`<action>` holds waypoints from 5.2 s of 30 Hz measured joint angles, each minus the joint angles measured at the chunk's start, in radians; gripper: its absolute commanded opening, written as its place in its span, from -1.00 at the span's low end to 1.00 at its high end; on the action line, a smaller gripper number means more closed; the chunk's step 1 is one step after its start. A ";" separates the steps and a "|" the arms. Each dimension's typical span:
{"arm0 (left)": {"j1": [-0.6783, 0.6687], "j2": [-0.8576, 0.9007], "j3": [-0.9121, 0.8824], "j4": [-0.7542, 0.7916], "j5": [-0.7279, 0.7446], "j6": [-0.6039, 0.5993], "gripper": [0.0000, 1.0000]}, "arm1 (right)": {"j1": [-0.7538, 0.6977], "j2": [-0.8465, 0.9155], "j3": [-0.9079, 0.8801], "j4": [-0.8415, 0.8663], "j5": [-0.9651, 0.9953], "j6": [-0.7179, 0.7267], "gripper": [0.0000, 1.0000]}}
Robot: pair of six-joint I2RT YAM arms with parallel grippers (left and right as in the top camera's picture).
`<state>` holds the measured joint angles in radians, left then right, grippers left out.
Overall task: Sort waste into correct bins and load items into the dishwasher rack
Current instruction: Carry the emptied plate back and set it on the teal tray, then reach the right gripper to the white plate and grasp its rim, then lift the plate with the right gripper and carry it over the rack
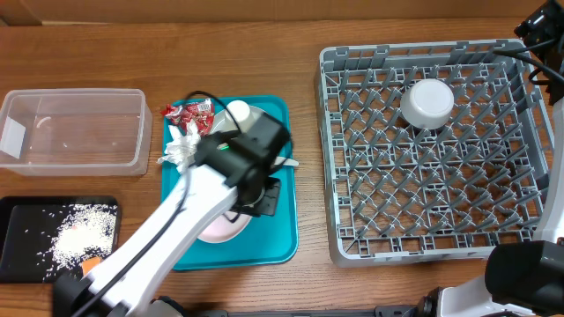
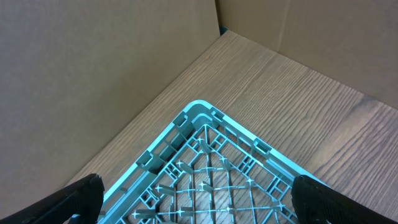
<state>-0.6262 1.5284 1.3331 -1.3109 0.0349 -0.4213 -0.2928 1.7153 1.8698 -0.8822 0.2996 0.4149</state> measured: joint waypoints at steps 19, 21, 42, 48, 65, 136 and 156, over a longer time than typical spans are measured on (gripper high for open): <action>-0.029 0.131 -0.001 -0.002 0.069 -0.051 -0.35 | 0.000 0.000 0.000 0.000 0.000 0.000 1.00; -0.029 0.131 0.013 -0.009 0.068 -0.051 -0.28 | 0.000 0.000 0.000 0.000 0.000 0.000 1.00; 0.482 0.011 0.471 -0.137 -0.250 -0.093 1.00 | 0.136 0.001 -0.002 -0.248 -0.711 -0.180 1.00; 0.678 0.011 0.471 -0.154 -0.261 -0.101 1.00 | 0.407 0.005 -0.002 -0.375 -0.660 -0.226 0.73; 0.856 0.011 0.471 -0.167 -0.268 -0.101 1.00 | 0.953 0.341 -0.087 -0.385 -0.481 -0.209 0.38; 0.856 0.040 0.471 -0.157 -0.267 -0.101 1.00 | 0.503 0.103 0.176 -0.625 -0.046 -0.168 -0.92; 0.856 0.135 0.471 -0.160 -0.248 -0.101 1.00 | 0.414 0.103 0.023 -0.261 0.343 -0.060 -0.92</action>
<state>0.2298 1.6630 1.8038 -1.4712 -0.2134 -0.5228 0.1207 1.8187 1.8923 -1.1427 0.6426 0.3553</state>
